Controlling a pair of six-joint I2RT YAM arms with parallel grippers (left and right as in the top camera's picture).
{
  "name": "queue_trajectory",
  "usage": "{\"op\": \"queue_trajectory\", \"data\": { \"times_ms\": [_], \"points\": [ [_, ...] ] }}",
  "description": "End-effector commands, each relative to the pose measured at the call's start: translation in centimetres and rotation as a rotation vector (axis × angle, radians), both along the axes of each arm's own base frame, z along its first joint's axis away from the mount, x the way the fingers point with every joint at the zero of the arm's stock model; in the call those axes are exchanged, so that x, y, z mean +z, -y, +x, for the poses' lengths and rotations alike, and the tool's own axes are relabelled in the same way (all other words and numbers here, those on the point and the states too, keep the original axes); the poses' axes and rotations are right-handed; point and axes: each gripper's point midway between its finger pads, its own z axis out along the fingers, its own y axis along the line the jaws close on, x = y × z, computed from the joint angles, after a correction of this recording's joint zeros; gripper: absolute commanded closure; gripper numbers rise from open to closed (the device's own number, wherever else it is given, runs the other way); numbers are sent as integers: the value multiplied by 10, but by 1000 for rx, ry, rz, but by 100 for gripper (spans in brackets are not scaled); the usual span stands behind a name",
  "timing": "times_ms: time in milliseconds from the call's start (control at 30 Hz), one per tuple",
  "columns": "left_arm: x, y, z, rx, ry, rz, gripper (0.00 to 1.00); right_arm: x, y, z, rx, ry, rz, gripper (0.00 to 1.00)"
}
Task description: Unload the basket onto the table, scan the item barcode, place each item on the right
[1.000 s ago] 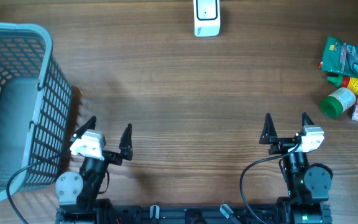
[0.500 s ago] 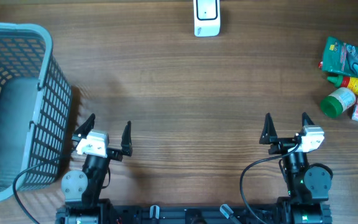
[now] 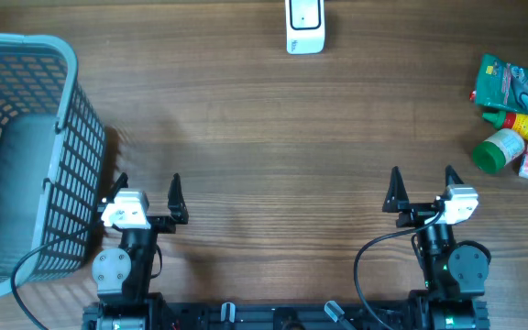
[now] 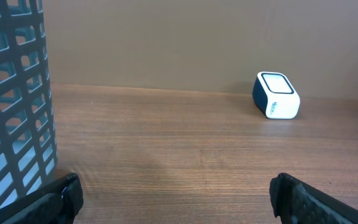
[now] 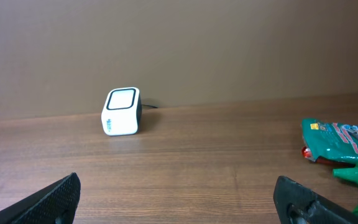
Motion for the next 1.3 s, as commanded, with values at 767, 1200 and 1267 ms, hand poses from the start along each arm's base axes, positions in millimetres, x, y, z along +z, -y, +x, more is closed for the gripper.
{"op": "queue_trajectory", "data": {
  "times_ms": [767,1200,1267],
  "points": [
    [-2,4,0,-25,6,58,0,2,-2,-1,13,12,-18,0],
    [-2,3,0,-18,7,59,0,2,-2,-1,13,12,-18,0],
    [-2,3,0,-18,7,59,0,2,-2,-1,13,12,-19,0]
  ]
}}
